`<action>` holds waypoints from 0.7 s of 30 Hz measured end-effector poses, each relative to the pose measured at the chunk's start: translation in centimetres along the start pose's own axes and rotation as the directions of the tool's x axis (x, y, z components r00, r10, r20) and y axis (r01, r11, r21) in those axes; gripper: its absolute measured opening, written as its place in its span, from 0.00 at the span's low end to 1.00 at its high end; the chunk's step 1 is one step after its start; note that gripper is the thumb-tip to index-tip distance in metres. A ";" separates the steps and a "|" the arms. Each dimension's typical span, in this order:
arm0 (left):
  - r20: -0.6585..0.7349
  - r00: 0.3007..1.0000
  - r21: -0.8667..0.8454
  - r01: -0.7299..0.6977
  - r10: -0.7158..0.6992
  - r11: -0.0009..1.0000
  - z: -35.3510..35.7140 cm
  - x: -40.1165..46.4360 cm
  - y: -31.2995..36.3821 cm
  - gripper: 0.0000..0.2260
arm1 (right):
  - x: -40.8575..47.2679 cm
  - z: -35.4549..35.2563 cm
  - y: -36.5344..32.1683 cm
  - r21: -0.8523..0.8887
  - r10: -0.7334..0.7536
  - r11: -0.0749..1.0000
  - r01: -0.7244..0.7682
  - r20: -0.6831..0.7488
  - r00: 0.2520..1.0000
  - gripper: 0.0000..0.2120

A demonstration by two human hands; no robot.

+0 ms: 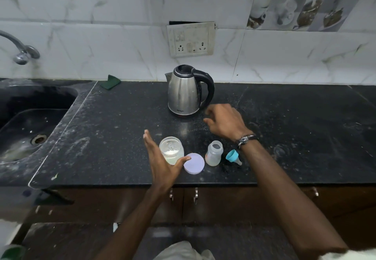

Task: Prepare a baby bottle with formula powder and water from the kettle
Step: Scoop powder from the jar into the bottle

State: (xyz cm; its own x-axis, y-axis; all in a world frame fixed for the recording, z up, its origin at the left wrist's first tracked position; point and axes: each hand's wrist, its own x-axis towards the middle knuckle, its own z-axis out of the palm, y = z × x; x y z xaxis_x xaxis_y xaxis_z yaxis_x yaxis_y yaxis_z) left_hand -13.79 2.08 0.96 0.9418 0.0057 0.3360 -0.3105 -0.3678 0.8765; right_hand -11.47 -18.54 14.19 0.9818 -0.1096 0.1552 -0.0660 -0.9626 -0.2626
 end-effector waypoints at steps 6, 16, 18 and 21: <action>0.123 0.973 0.055 0.192 -0.197 0.980 -1.2 -0.4 -2.7 0.69 | 1.6 1.9 -7.1 0.078 -0.213 0.977 0.200 0.260 0.942 0.06; 0.214 0.953 0.060 0.207 -0.215 0.976 -0.8 -0.3 -4.6 0.62 | 3.9 8.9 -9.7 -0.145 -0.103 0.949 0.279 0.693 0.713 0.02; 0.226 0.950 0.054 0.207 -0.214 0.977 -0.6 -0.4 -4.8 0.61 | 4.4 9.5 -9.5 -0.123 -0.060 0.969 0.215 0.725 0.686 0.02; 0.224 0.955 0.013 0.195 -0.193 0.981 -0.5 -0.3 -4.9 0.56 | 5.2 10.1 -9.9 -0.126 -0.056 0.958 0.257 0.797 0.601 0.03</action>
State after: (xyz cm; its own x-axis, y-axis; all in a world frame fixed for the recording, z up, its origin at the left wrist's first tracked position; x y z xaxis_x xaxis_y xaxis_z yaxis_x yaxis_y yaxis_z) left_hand -12.65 4.33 -3.32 0.9884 -0.1323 0.0747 -0.1193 -0.3722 0.9204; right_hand -3.93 -7.11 7.97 0.7361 0.1855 -0.6509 0.1663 -0.9818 -0.0918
